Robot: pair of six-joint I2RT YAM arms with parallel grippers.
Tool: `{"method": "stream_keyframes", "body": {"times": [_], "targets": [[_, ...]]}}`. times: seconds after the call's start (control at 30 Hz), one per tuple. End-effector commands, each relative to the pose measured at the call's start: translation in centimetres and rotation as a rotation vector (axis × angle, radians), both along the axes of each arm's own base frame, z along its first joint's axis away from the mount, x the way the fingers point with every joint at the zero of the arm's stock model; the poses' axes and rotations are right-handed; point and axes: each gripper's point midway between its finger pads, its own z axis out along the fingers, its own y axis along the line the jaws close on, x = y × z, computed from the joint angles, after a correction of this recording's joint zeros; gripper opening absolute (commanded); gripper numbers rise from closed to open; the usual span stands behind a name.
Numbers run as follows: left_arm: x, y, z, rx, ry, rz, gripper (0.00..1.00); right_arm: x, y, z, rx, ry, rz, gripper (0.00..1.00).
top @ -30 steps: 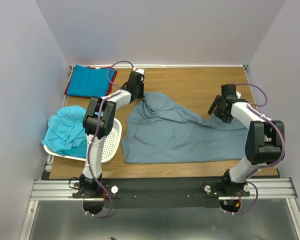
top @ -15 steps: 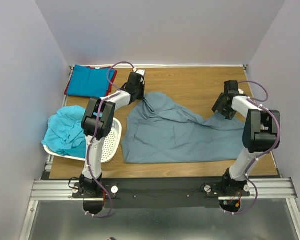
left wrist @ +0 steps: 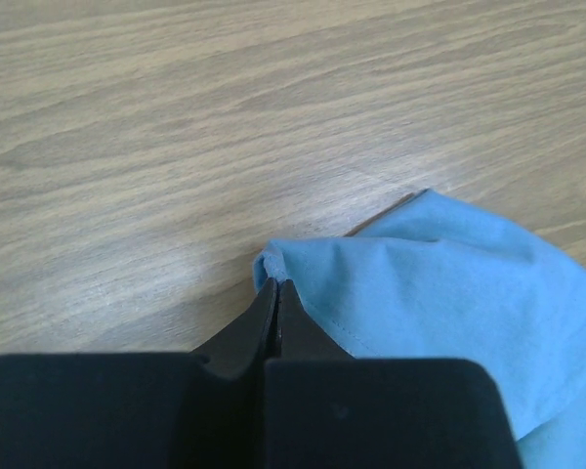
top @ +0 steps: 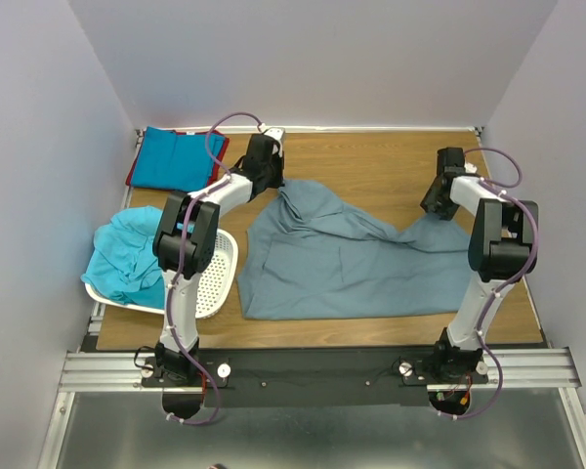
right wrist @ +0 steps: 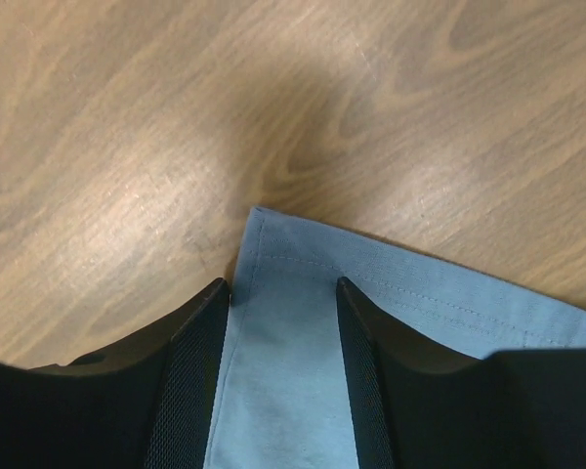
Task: Fold and stack the t-shirts
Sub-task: Fold the tshirt
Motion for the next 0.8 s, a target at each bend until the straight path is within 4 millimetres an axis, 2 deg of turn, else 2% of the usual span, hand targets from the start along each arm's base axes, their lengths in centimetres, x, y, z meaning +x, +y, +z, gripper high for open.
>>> {"method": "stream_keyframes", "body": {"times": [0.0, 0.5, 0.77], "targets": [[-0.5, -0.7, 2.2, -0.028, -0.032, -0.031, 0.0, 0.5, -1.0, -0.6, -0.043, 0.013, -0.014, 0.54], [-0.6, -0.7, 3.0, -0.033, -0.045, -0.035, 0.0, 1.8, -1.6, 0.3, -0.072, -0.009, -0.007, 0.52], [-0.8, -0.7, 3.0, -0.036, -0.042, -0.038, 0.0, 2.3, -1.5, -0.6, -0.071, 0.003, -0.001, 0.49]]}}
